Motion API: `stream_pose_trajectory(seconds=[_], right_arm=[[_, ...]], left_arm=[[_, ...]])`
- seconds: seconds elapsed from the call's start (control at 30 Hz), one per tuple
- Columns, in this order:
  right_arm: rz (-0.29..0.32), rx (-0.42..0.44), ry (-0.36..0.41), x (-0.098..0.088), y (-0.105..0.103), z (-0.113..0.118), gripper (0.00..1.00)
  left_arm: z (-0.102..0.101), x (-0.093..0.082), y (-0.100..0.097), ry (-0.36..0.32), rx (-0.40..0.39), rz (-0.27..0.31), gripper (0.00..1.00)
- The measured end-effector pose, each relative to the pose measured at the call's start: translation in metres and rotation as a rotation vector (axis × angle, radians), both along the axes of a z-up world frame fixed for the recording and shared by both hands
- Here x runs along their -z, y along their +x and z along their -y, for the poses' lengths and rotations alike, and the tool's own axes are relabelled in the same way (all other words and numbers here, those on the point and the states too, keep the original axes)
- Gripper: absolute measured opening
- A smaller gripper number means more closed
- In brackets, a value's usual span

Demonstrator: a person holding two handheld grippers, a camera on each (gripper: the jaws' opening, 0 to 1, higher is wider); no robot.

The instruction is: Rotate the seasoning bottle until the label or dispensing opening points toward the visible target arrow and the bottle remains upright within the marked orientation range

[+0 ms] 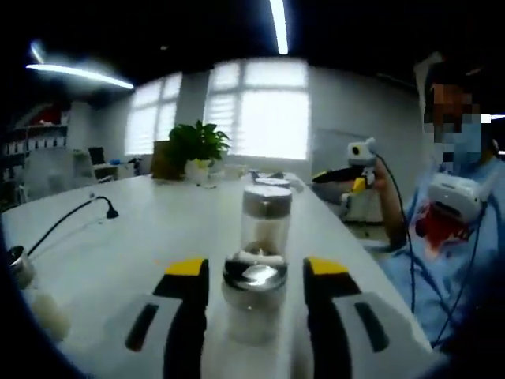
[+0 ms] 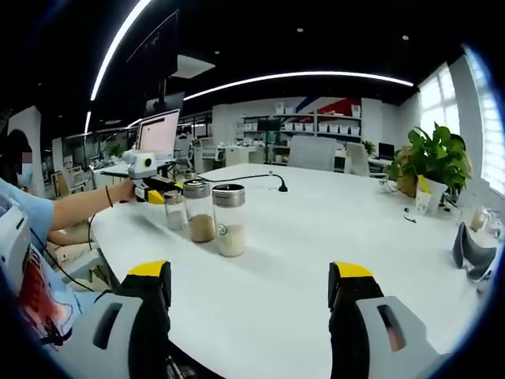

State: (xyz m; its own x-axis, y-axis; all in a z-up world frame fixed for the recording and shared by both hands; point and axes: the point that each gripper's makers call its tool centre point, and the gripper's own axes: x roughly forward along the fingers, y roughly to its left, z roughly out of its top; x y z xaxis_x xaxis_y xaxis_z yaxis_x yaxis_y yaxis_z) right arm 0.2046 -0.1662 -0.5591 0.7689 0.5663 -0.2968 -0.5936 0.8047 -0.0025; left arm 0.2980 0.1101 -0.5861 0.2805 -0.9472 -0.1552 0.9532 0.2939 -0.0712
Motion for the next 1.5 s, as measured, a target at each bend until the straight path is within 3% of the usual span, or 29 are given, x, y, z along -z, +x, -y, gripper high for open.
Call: stream_pose_trajectory(seconds=[0.3,0.73,1.37,1.5], right_arm=[[0.002,-0.004,0.005,0.000,0.001,-0.002,0.84],[-0.009,0.003,-0.001,0.002,0.000,0.000,0.84],[-0.031,0.017,-0.007,0.007,0.000,0.002,0.84],[-0.036,0.019,-0.008,0.008,0.000,0.002,0.84]], left_arm=[[0.001,-0.001,0.000,0.008,0.000,0.021,0.34],[-0.002,-0.002,-0.001,-0.002,-0.060,0.044,0.33],[-0.003,-0.001,0.005,-0.003,-0.300,0.011,0.33],[-0.005,0.000,0.007,-0.030,-0.327,-0.021,0.34]])
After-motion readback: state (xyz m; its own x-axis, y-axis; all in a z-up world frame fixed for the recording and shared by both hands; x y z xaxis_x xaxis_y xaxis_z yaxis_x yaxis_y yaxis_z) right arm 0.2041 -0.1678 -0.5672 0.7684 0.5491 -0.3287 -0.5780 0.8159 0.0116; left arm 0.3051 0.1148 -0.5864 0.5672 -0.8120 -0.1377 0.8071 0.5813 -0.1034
